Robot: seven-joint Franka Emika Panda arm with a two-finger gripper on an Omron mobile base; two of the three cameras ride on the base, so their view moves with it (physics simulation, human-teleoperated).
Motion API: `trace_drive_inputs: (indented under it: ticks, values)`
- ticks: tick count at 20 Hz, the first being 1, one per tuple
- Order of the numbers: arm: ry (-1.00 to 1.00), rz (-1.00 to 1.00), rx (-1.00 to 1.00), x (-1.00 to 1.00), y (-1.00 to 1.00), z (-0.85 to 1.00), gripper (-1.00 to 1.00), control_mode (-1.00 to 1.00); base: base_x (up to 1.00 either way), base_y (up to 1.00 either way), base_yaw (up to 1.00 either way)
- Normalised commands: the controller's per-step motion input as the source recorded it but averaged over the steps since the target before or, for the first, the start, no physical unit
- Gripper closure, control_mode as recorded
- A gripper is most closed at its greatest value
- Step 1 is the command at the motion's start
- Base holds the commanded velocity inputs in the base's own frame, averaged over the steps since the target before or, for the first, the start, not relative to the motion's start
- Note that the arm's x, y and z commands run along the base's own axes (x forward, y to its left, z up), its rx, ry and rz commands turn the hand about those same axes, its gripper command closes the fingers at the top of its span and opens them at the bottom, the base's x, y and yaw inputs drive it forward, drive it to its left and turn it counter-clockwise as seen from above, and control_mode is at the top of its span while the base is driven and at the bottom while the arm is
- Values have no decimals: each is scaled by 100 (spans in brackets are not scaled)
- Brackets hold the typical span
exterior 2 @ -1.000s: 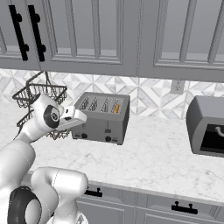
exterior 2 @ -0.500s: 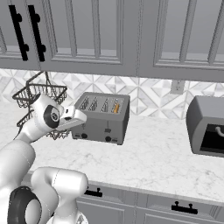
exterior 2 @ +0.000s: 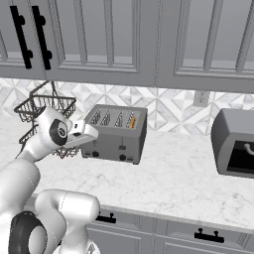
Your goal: Start the toaster. Once the lever pops up, take the bread to the plate on the dining counter.
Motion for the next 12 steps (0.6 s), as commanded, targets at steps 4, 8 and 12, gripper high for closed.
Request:
trace_drive_inputs:
  ticks: [4,8,12]
  values:
    - [0,0,0,0,0,0,-100,-100,0,0,0]
    - [0,0,0,0,0,0,-100,-100,0,0,0]
    - [0,0,0,0,0,0,-100,-100,0,0,0]
